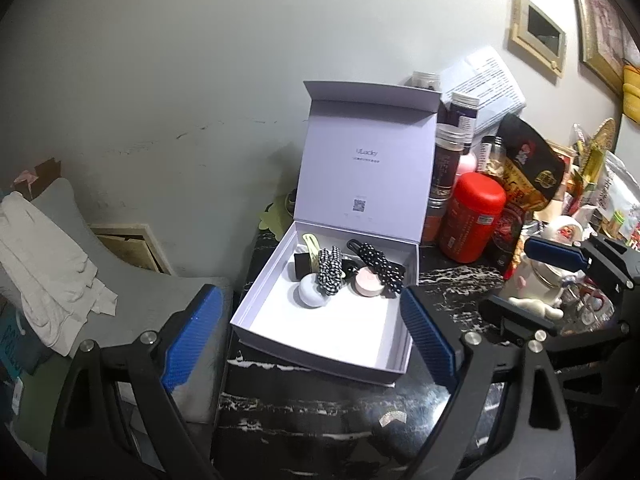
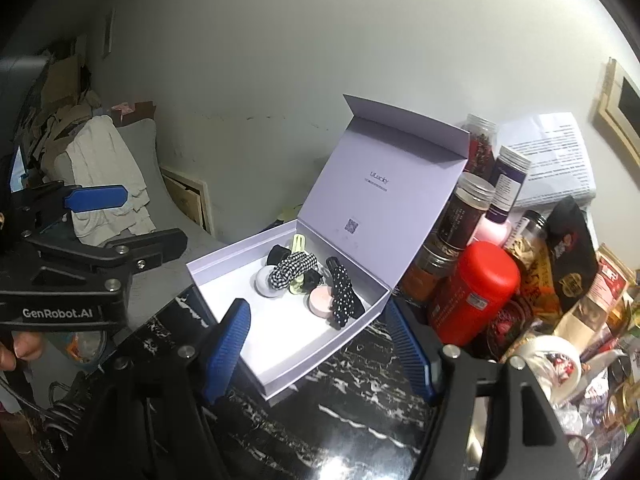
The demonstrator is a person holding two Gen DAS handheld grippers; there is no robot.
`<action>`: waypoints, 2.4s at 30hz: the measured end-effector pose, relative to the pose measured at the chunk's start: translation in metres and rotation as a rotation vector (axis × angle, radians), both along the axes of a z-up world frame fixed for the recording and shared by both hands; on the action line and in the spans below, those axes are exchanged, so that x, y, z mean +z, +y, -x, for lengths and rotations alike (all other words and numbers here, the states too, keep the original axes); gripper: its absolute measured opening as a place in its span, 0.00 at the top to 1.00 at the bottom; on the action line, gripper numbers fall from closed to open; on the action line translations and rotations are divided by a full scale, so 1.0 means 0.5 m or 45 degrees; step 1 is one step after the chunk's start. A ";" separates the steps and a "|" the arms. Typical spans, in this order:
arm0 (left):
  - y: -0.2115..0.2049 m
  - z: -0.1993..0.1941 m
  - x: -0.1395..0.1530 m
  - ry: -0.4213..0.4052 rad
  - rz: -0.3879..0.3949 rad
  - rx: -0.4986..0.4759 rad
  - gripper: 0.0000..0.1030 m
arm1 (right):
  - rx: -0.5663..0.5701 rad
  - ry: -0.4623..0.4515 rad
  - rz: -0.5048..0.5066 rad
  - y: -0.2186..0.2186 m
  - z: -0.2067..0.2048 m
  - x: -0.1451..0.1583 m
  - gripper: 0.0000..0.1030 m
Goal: Organize objects
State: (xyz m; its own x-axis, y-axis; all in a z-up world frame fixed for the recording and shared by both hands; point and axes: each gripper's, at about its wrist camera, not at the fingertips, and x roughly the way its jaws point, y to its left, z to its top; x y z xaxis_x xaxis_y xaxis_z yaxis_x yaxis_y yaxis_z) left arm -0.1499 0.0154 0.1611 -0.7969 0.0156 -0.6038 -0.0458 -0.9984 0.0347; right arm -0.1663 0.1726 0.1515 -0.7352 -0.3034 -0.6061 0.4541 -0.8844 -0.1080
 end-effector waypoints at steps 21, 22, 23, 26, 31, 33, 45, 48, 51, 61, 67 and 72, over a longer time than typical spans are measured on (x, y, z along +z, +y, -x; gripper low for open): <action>0.029 -0.155 -0.048 -0.045 0.051 0.024 0.12 | -0.050 0.001 0.009 0.052 -0.156 -0.025 0.21; 0.030 -0.159 -0.052 -0.051 0.055 0.024 0.12 | -0.051 -0.002 0.007 0.053 -0.161 -0.028 0.21; 0.031 -0.165 -0.056 -0.054 0.060 0.024 0.12 | -0.052 -0.004 0.005 0.053 -0.167 -0.031 0.21; 0.033 -0.184 -0.071 -0.058 0.062 0.026 0.12 | -0.053 -0.011 0.003 0.055 -0.184 -0.042 0.21; 0.030 -0.213 -0.097 -0.057 0.022 0.031 0.12 | -0.061 -0.037 0.009 0.061 -0.207 -0.067 0.21; 0.028 -0.221 -0.107 -0.056 0.006 0.035 0.12 | -0.063 -0.052 0.010 0.063 -0.212 -0.079 0.21; 0.038 -0.255 -0.176 -0.121 -0.010 0.051 0.12 | -0.070 -0.112 0.004 0.069 -0.235 -0.140 0.21; 0.039 -0.260 -0.181 -0.121 0.004 0.065 0.12 | -0.073 -0.114 -0.001 0.070 -0.241 -0.147 0.21; 0.041 -0.263 -0.183 -0.122 0.015 0.071 0.12 | -0.073 -0.117 -0.005 0.070 -0.245 -0.152 0.21; 0.047 -0.266 -0.187 -0.137 0.022 0.051 0.12 | -0.075 -0.132 -0.011 0.073 -0.249 -0.162 0.21; 0.054 -0.268 -0.186 -0.138 0.034 0.038 0.12 | -0.082 -0.137 -0.012 0.078 -0.254 -0.167 0.21; 0.058 -0.269 -0.187 -0.141 0.032 0.030 0.12 | -0.084 -0.131 -0.011 0.081 -0.256 -0.164 0.21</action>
State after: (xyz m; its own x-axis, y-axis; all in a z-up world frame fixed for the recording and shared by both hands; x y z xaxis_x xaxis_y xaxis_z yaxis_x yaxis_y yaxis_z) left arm -0.0155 0.0442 0.0675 -0.7255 -0.0187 -0.6880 -0.0270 -0.9981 0.0556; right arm -0.0381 0.2133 0.0697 -0.6871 -0.2513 -0.6818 0.4042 -0.9119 -0.0713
